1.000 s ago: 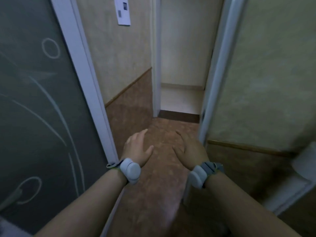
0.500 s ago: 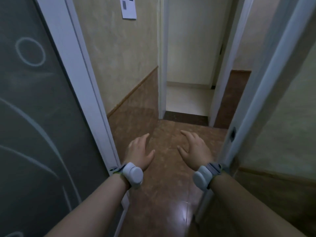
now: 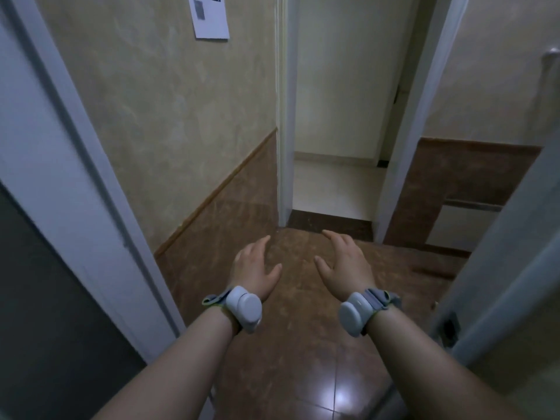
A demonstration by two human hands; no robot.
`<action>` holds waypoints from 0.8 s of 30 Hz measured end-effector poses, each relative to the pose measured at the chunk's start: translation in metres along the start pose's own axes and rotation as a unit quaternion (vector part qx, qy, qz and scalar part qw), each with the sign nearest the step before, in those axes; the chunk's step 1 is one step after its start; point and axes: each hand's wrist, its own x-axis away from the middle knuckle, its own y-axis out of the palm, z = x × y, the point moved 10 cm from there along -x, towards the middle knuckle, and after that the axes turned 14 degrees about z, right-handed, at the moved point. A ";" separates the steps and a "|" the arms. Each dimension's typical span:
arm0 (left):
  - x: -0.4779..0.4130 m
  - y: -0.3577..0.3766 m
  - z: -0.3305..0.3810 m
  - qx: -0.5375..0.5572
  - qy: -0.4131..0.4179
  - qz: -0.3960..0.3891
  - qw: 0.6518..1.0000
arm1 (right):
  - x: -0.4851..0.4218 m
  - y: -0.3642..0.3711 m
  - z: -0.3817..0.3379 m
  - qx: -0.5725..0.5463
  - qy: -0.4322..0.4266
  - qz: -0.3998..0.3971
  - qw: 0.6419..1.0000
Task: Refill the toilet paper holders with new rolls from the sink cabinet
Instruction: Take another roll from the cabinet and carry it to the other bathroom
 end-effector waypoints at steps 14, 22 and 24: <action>-0.252 0.125 0.026 0.025 0.112 -0.044 0.992 | -0.213 0.064 0.072 0.014 0.114 0.091 0.989; -0.338 0.224 0.070 0.046 0.152 -0.105 0.982 | -0.298 0.070 0.141 0.044 0.163 0.123 0.978; -0.361 0.254 0.094 0.057 0.165 -0.111 0.978 | -0.326 0.066 0.169 0.057 0.173 0.136 0.974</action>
